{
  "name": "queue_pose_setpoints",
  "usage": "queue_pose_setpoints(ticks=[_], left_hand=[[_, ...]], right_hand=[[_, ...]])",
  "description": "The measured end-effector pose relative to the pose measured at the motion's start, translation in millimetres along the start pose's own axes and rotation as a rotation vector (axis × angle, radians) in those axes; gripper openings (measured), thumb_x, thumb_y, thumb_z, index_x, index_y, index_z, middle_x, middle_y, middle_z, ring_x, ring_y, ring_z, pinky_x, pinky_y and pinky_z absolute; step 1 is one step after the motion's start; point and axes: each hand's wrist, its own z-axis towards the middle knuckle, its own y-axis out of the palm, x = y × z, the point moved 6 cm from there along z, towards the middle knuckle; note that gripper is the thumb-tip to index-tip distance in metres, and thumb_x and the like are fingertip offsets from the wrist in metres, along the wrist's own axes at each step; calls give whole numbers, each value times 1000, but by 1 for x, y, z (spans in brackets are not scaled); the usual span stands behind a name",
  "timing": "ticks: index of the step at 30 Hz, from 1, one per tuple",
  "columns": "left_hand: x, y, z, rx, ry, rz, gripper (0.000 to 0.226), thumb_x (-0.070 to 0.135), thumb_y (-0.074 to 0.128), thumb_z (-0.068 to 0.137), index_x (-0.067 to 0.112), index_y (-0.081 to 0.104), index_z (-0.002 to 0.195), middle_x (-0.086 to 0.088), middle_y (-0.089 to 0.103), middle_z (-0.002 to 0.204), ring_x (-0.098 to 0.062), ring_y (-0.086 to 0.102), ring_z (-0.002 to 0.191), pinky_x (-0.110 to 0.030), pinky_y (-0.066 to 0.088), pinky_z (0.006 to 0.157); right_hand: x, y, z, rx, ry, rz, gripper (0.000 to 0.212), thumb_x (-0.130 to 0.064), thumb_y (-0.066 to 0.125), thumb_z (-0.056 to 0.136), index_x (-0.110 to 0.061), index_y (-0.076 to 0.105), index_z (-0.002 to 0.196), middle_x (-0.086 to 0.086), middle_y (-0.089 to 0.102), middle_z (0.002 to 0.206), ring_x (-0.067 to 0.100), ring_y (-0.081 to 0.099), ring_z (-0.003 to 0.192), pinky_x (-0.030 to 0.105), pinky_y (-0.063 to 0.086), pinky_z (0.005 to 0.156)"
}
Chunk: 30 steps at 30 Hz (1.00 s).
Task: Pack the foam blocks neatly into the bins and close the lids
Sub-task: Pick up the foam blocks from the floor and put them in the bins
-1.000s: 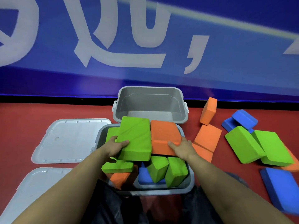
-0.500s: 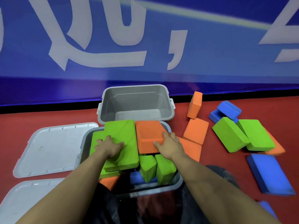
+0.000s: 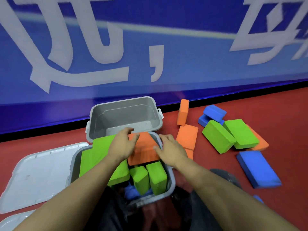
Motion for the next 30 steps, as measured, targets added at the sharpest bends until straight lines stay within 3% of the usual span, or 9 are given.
queue_pose_setpoints(ticks=[8,15,21,26,30], left_hand=[[104,48,-6,-155,199,85,48,44,56,101,15,59,139,-6,62,141,-22,66,119,-33,46,101],[155,115,1,-283,235,158,51,47,59,99,14,57,139,-6,63,140,-23,61,124,-35,45,107],[163,204,17,-413,285,296,59,53,62,94,17,55,140,-6,60,141,-23,59,127,-39,45,108],[149,299,46,-586,349,483,64,57,63,92,21,49,144,-7,56,138,-25,61,120,-41,46,106],[123,380,73,-721,372,609,67,54,64,93,24,42,149,-4,48,144,-27,56,128,-43,43,110]], right_hand=[[113,-97,-56,66,209,-45,72,-54,52,97,-23,27,157,7,37,155,29,45,138,42,40,110],[230,-134,-98,36,391,24,74,-54,55,96,-17,31,156,14,37,155,31,44,139,40,37,114],[318,-100,-110,-4,503,80,79,-57,60,92,-18,32,154,16,43,149,31,47,136,37,39,110],[411,-34,-108,-81,670,171,91,-60,71,83,-17,33,153,17,42,147,34,50,133,41,40,111],[485,23,-106,-186,826,201,103,-59,79,74,-18,30,155,17,36,150,35,45,137,41,38,114]])
